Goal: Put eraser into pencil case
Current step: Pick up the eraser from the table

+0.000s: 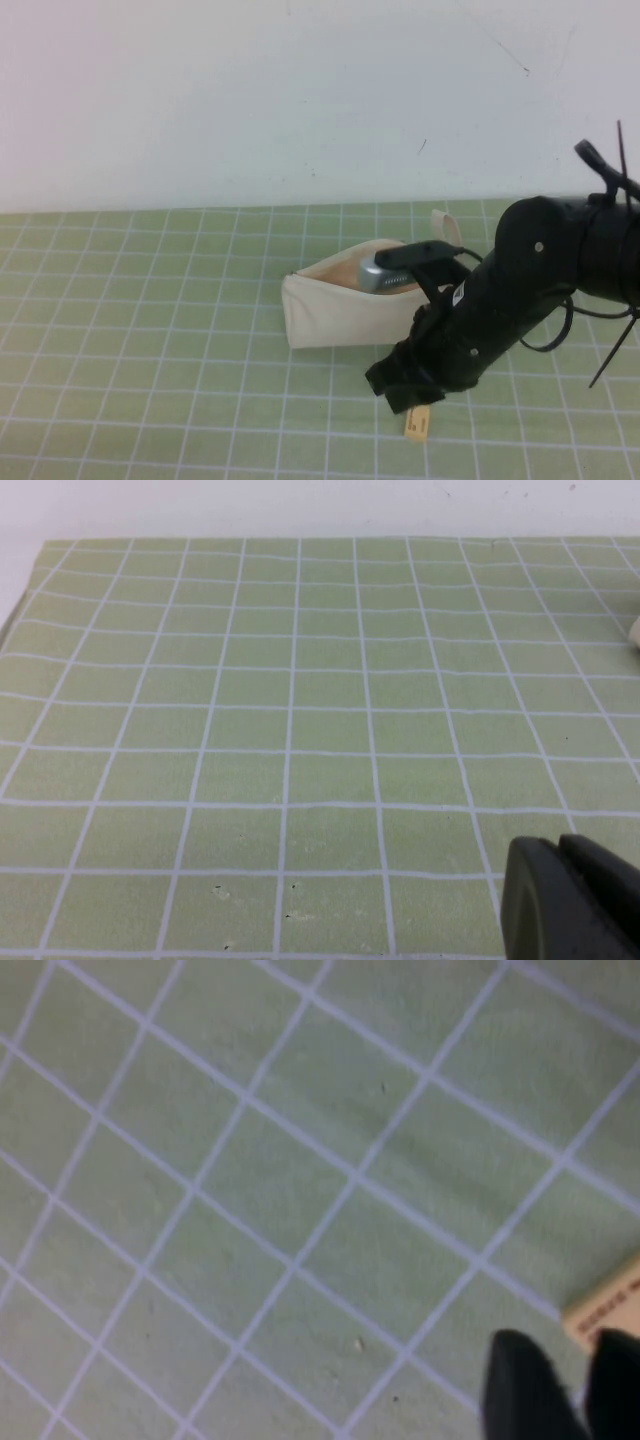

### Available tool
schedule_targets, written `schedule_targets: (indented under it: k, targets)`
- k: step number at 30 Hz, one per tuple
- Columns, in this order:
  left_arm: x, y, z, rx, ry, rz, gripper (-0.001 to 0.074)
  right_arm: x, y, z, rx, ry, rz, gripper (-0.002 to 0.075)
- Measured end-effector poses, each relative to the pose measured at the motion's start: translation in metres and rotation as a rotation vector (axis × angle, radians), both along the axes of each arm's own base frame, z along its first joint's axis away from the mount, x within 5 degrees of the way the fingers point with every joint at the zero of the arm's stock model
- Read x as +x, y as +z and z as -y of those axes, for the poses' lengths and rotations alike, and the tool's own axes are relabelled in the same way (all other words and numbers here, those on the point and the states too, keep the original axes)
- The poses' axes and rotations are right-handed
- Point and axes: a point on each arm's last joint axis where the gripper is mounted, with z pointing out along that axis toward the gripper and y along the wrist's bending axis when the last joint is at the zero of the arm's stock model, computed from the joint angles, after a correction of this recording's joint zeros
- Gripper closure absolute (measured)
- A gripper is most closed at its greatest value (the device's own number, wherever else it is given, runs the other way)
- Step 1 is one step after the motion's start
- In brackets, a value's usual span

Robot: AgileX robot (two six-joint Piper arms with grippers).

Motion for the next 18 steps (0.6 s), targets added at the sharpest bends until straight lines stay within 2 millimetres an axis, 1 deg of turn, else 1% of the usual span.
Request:
schedule_targets:
  k: [3, 4, 5, 6, 8, 15, 18]
  targets:
    - [0.000, 0.000, 0.000, 0.000, 0.000, 0.000, 0.0736, 0.000, -0.009, 0.001, -0.035, -0.040, -0.048, 0.0420]
    - [0.000, 0.000, 0.000, 0.000, 0.000, 0.000, 0.0736, 0.001, -0.013, 0.002, -0.049, -0.072, -0.064, 0.0370]
    - [0.000, 0.000, 0.000, 0.000, 0.000, 0.000, 0.0736, 0.002, -0.017, 0.003, -0.065, -0.111, -0.080, 0.0335]
    - [0.000, 0.000, 0.000, 0.000, 0.000, 0.000, 0.0736, 0.003, -0.019, 0.004, -0.077, -0.149, -0.093, 0.0317]
    - [0.000, 0.000, 0.000, 0.000, 0.000, 0.000, 0.0736, 0.005, -0.025, 0.006, -0.112, -0.202, -0.105, 0.0304]
    - [0.000, 0.000, 0.000, 0.000, 0.000, 0.000, 0.0736, 0.009, -0.049, 0.008, -0.187, -0.234, -0.137, 0.0332]
    - [0.000, 0.000, 0.000, 0.000, 0.000, 0.000, 0.0736, 0.010, -0.050, 0.007, -0.184, -0.236, -0.132, 0.0335]
